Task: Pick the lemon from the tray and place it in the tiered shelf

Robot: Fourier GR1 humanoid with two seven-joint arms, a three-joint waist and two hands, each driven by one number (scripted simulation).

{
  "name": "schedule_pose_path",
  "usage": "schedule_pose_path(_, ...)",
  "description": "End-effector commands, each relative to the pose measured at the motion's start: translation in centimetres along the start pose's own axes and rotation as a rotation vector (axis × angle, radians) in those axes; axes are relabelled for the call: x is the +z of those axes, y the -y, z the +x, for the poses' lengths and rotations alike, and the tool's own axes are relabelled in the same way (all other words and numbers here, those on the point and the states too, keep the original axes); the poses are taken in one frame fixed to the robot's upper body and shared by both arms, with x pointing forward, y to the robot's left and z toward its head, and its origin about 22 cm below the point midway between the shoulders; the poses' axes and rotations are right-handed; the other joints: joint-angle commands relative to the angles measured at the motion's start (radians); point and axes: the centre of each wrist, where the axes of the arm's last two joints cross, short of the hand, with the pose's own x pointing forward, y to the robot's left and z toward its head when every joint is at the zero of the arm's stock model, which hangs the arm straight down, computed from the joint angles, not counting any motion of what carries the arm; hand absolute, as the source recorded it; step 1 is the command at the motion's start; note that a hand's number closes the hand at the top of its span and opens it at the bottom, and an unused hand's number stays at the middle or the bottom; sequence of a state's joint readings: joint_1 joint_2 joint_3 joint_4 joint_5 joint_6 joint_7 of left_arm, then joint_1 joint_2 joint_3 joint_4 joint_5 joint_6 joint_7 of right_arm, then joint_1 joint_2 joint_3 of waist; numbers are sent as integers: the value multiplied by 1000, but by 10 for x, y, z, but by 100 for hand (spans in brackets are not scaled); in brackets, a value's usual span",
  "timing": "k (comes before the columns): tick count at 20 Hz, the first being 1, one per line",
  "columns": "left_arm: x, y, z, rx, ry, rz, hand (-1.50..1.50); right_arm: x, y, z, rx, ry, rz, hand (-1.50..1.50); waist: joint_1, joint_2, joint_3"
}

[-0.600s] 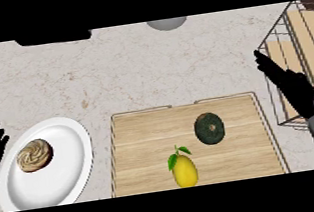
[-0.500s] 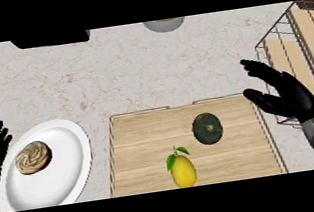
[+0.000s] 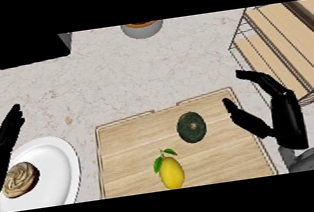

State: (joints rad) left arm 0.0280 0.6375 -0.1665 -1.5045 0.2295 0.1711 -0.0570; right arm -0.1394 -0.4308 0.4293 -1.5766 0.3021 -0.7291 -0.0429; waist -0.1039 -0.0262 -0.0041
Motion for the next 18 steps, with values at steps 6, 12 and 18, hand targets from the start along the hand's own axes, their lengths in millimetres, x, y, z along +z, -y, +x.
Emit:
schedule_pose_path(6, -10, 15, -1, -44, 82, -68, 0, 128, -58, 30, 158, 290, -111, -150, 33, 13, -3)
schedule_pose_path(12, -2, 18, -14, -71, 63, -60, 0, 179, -54, 14, 408, 120, -8, -150, 3, 16, -10)
schedule_pose_path(18, -6, 15, -11, -56, 63, -24, 0, 211, -42, 14, 621, -42, 68, -150, -29, 23, -15)
